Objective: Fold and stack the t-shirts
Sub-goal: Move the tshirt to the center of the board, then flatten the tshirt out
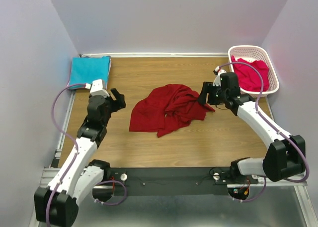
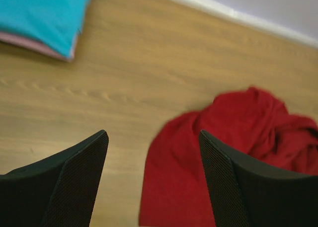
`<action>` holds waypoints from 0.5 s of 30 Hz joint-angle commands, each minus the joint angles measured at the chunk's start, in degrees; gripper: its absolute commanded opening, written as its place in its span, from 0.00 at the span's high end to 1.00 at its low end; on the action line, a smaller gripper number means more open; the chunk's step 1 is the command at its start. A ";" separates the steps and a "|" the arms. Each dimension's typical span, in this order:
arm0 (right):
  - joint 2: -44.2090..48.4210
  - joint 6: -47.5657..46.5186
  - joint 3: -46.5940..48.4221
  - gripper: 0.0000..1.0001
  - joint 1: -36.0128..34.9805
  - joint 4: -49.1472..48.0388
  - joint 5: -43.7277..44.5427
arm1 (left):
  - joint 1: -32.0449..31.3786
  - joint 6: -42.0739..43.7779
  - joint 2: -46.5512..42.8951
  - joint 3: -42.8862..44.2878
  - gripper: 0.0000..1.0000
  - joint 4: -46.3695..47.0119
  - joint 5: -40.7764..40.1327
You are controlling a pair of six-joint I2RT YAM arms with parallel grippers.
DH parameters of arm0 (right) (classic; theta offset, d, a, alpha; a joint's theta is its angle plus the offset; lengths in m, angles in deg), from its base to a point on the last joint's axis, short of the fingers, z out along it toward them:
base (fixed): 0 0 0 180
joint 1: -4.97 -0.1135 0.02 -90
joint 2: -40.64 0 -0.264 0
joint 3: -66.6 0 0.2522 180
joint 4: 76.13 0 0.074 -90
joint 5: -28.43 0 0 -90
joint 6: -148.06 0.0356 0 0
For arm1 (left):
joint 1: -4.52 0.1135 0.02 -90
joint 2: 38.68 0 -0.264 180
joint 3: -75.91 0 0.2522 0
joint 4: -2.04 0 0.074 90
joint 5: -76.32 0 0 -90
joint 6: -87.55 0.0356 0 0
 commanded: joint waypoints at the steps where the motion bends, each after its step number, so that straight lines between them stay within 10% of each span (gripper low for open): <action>1: 0.02 2.09 -1.60 0.27 0.08 1.07 -1.67 | -1.07 -2.46 11.68 3.96 0.18 -8.58 9.93; 15: -2.90 1.57 -5.65 0.27 -0.18 1.07 -6.96 | -10.03 -1.84 35.85 11.69 0.27 -21.32 1.68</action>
